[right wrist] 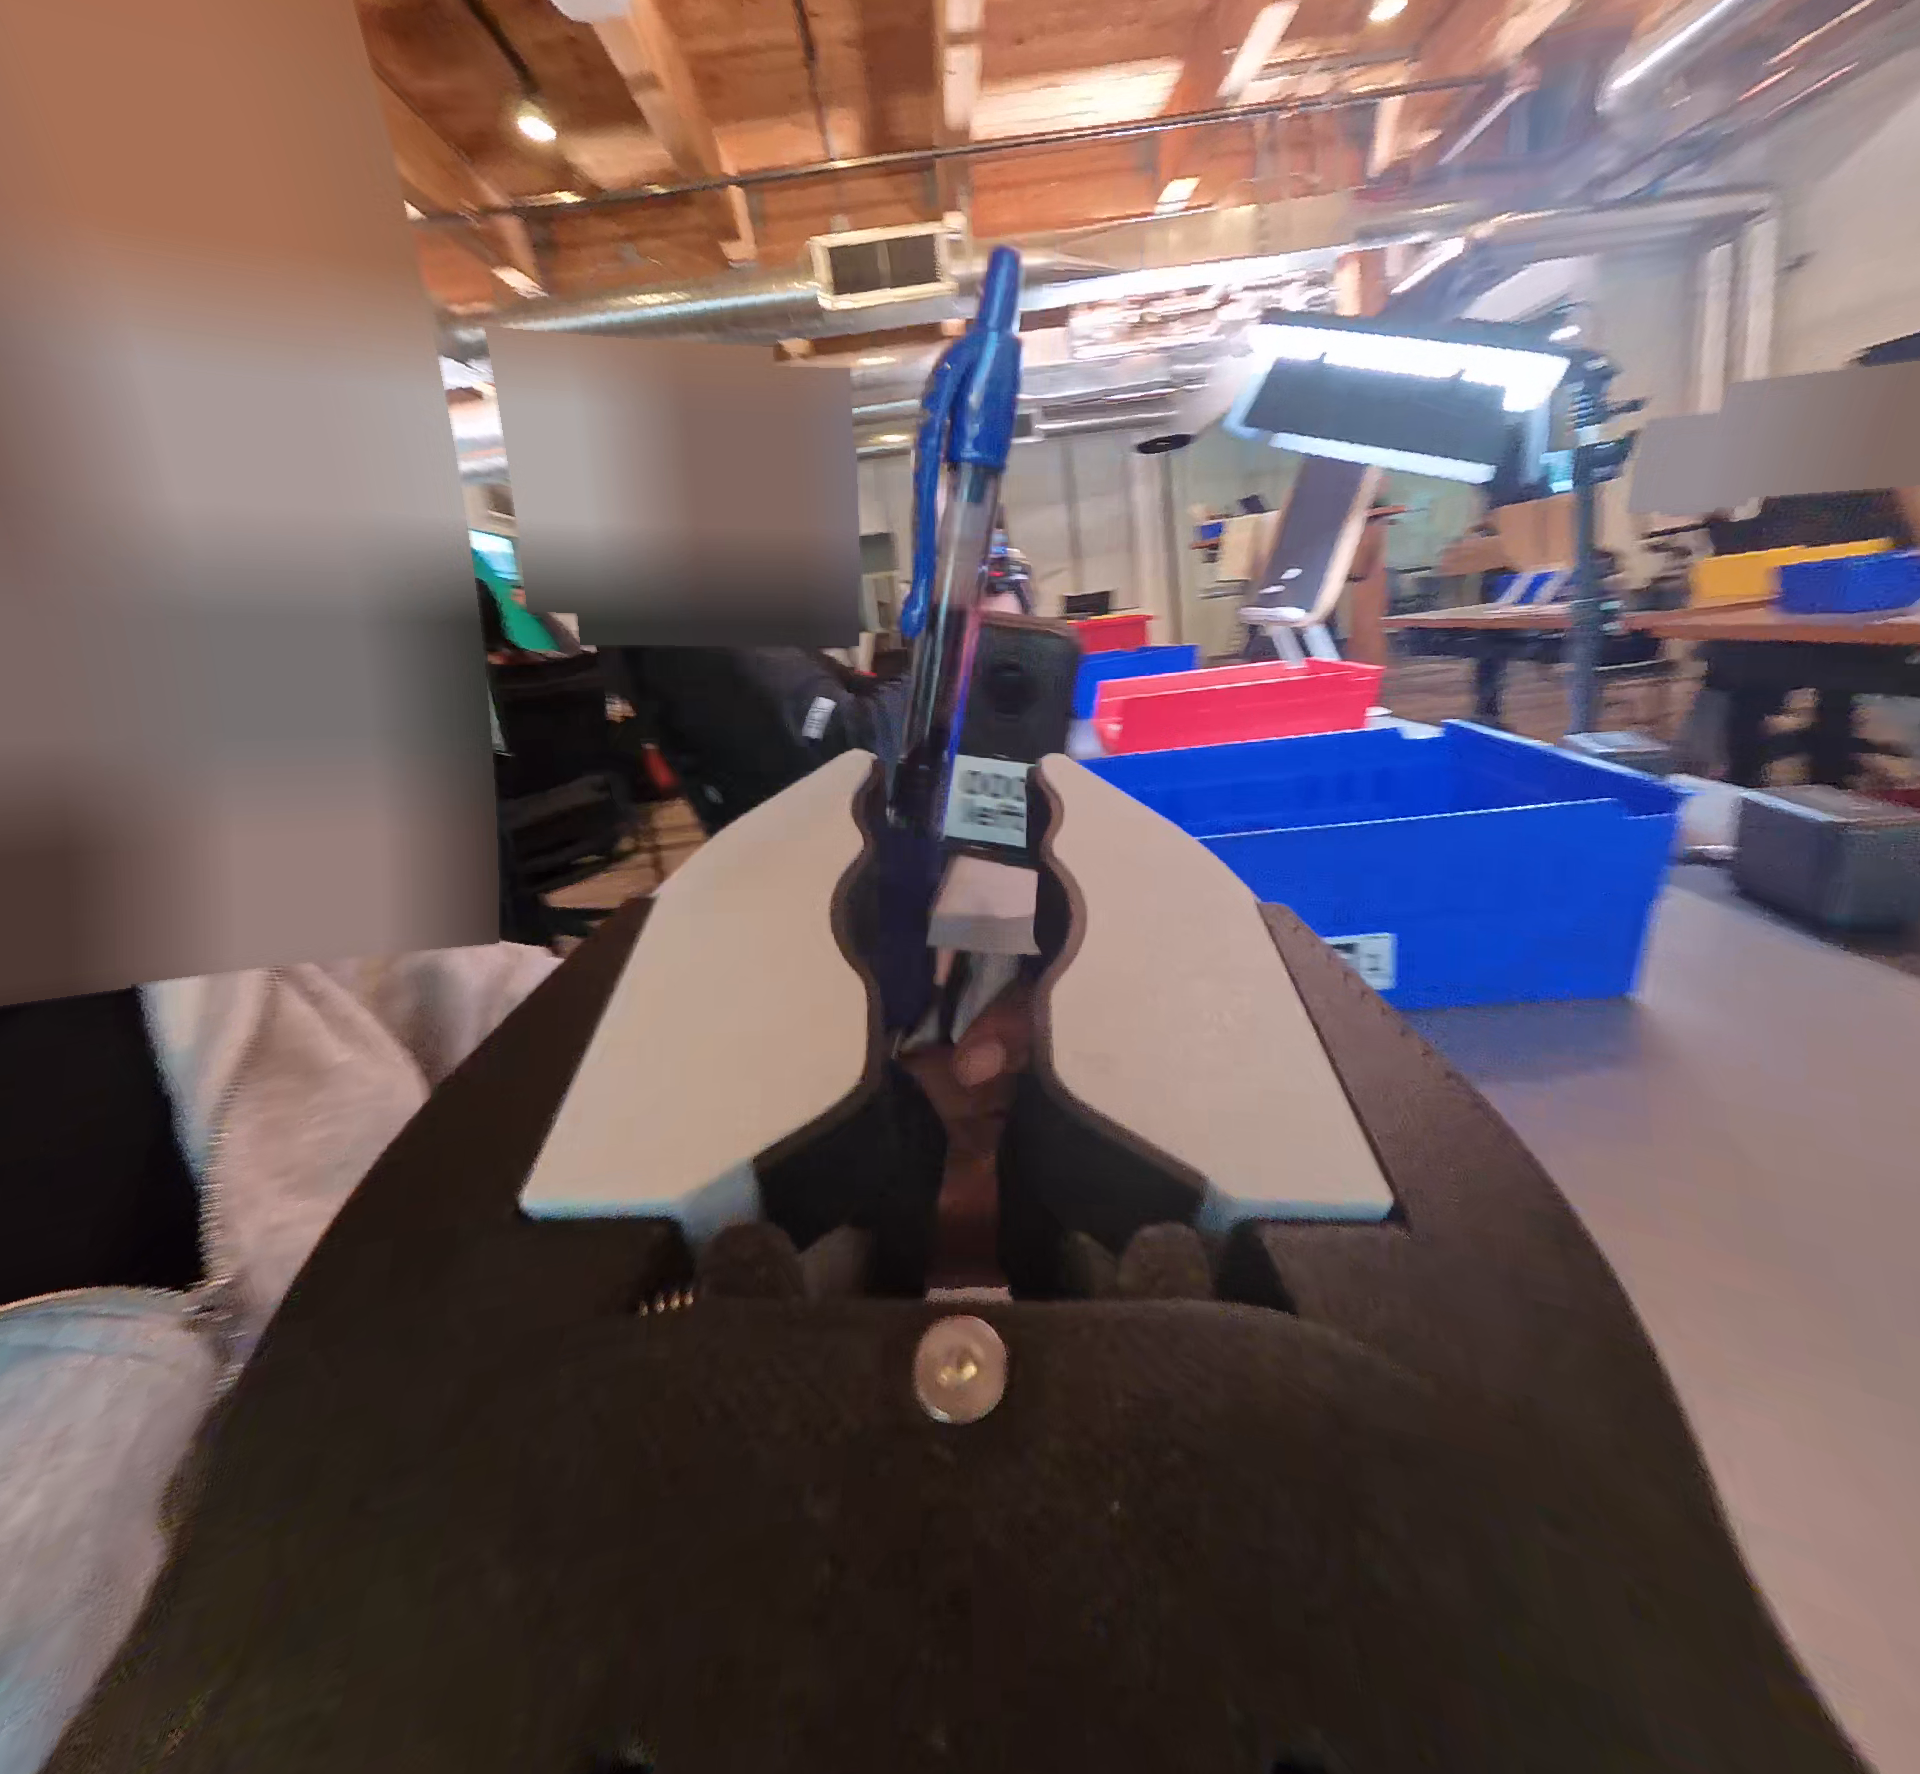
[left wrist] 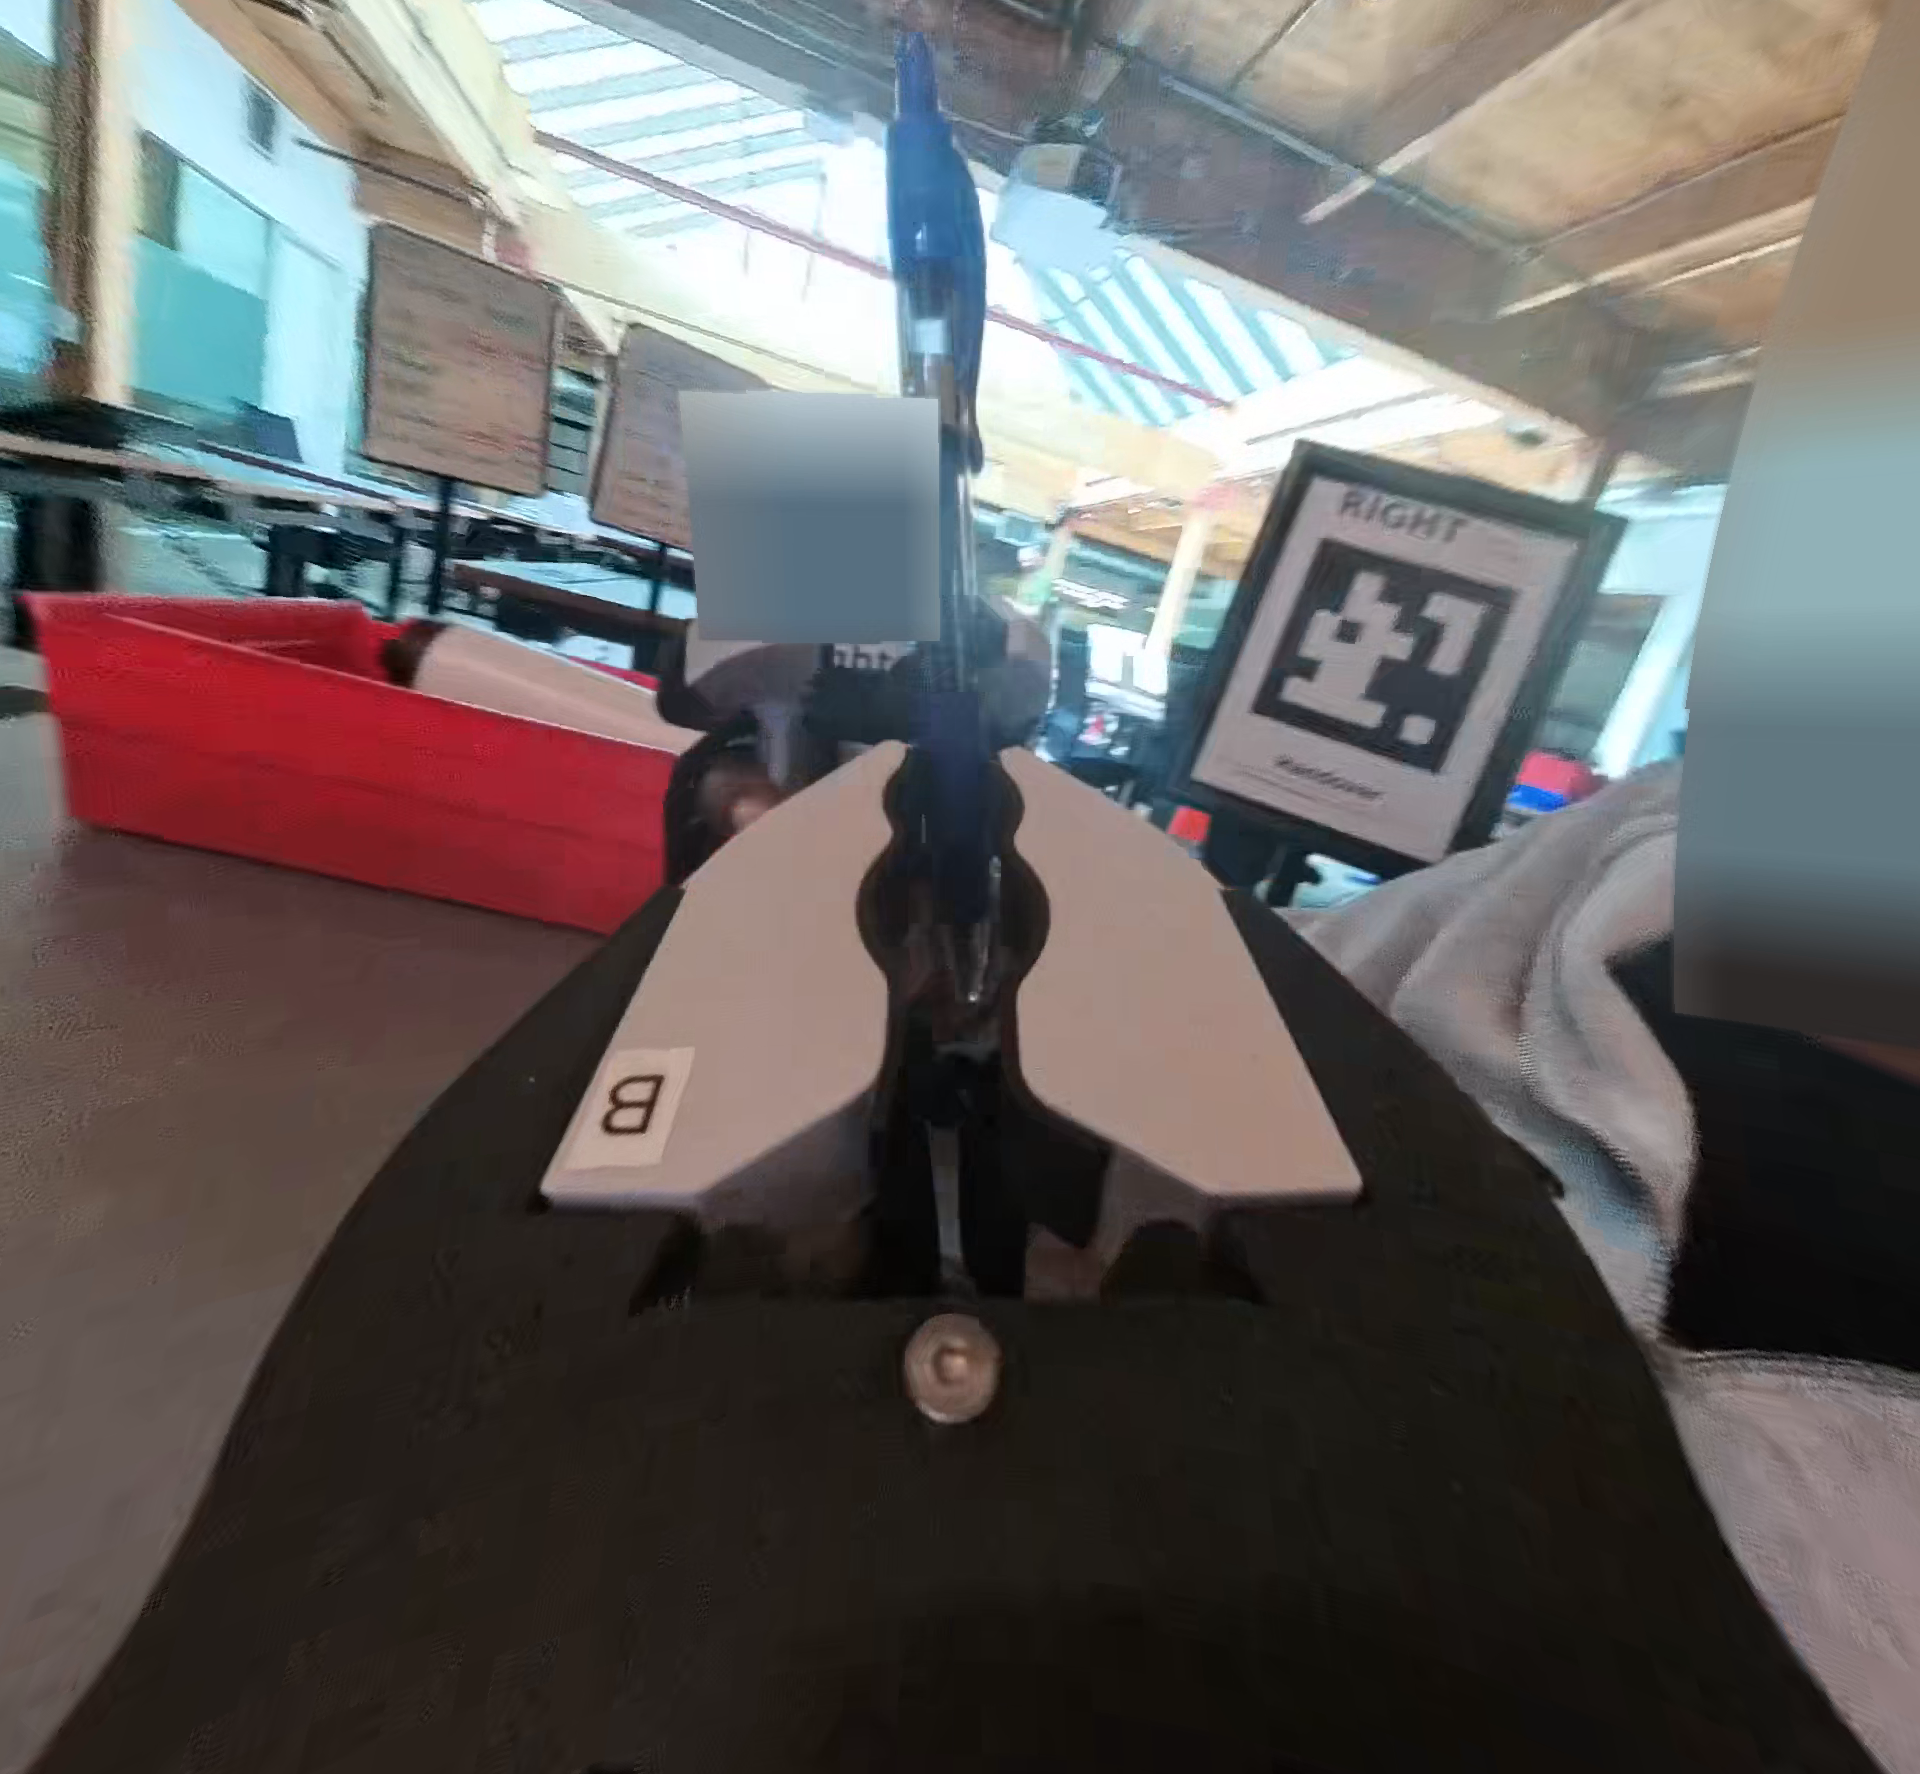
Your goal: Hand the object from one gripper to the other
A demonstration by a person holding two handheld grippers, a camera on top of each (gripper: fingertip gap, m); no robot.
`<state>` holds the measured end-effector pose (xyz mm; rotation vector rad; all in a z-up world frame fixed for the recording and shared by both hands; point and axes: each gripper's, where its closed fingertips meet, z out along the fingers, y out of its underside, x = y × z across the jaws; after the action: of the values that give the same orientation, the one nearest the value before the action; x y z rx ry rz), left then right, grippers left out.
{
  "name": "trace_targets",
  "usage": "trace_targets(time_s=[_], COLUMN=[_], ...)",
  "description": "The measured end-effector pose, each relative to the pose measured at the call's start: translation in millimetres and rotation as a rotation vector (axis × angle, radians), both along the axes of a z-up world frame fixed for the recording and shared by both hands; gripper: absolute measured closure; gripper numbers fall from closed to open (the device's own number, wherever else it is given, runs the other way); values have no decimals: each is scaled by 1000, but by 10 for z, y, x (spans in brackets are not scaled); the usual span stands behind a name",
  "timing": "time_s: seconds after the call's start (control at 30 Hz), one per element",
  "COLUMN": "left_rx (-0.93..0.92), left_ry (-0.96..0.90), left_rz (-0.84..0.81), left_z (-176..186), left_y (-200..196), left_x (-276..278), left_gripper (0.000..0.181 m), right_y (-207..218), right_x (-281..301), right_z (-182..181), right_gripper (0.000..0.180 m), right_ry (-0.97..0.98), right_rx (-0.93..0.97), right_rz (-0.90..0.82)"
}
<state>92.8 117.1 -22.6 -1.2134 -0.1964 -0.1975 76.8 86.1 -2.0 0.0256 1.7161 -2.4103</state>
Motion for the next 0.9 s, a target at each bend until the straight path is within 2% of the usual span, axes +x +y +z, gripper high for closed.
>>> trace_targets(time_s=[0.07, 0.17, 0.23, 0.33, 0.43, 0.53, 0.6, 0.7, 0.77, 0.8, 0.9], left_rx=[28, 15, -6, -119, -246, -347, -372, -340, -235, -175, -31], left_ry=[-53, -44, -9, 114, 306, 416, 425, 361, 278, 228, 33], left_rz=[-73, -17, 94, 344, 552, 642, 640, 599, 477, 388, 52], left_z=[1, -12, -27, -108, -153, -221, -247, -224, -152, -110, -32], left_y=[5, -10, -30, -73, -96, -70, -54, -75, -58, -48, -13], left_x=[25, -52, -167, -370, -461, -494, -491, -483, -383, -314, -79], left_gripper=[164, 159, 156, 144, 145, 152, 167, 170, 170, 170, 170], right_y=[13, 7, 6, 14, 1, -12, -15, -10, 0, 0, -19], right_x=[81, 88, 33, -74, -149, -173, -193, -193, -136, -95, 11], right_z=[11, -3, -8, -10, -38, -58, -68, -63, -23, -9, -21], right_gripper=[168, 169, 169, 170, 170, 170, 170, 170, 167, 160, 150], right_ry=[-24, 24, 73, 104, 105, 102, 98, 113, 108, 95, 37], right_rx=[-10, 13, 25, 22, 34, 43, 48, 49, 20, 8, 17], right_rz=[87, 52, -32, -150, -219, -241, -255, -259, -206, -159, -14])
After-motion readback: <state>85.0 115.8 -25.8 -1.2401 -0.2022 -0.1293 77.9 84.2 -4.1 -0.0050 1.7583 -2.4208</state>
